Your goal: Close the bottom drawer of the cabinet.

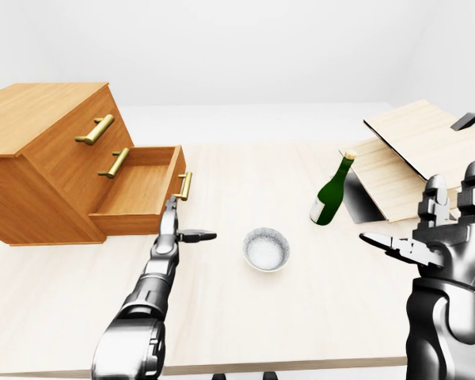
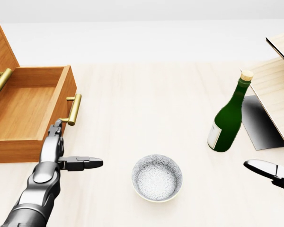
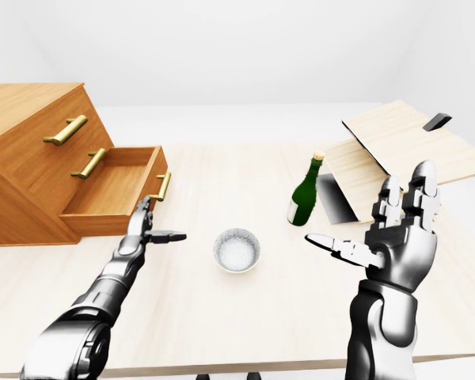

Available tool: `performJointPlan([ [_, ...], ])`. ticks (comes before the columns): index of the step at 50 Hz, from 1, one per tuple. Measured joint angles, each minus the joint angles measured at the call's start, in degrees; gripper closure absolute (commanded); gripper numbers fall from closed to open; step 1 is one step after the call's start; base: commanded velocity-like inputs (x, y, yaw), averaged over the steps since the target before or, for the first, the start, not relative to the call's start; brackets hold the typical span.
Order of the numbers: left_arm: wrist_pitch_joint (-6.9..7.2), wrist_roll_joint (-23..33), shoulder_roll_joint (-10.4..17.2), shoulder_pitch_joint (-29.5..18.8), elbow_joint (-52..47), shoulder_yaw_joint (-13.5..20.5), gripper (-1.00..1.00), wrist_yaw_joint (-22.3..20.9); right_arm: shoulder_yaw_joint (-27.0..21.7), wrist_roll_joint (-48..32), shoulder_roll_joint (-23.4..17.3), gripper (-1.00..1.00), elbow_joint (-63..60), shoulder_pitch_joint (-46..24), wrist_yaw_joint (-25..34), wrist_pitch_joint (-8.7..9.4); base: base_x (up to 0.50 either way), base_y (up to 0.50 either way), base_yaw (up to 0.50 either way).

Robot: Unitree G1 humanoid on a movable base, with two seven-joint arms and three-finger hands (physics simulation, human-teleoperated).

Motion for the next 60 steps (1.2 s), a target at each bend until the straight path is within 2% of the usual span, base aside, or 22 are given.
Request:
performJointPlan([
  [18, 0.0, -1.1, 1.1, -2.8, 5.1, 0.4, -1.0, -0.1, 0.0, 0.0, 0.1, -1.0, 0.0, 0.1, 0.2, 0.0, 0.0, 0.0, 0.0],
  [60, 0.0, -9.0, 6.0, -2.9, 7.8, 3.3, -1.0, 1.7, 0.6, -0.4, 0.1, -1.0, 1.1, 0.1, 0.3, 0.0, 0.0, 0.0, 0.0],
])
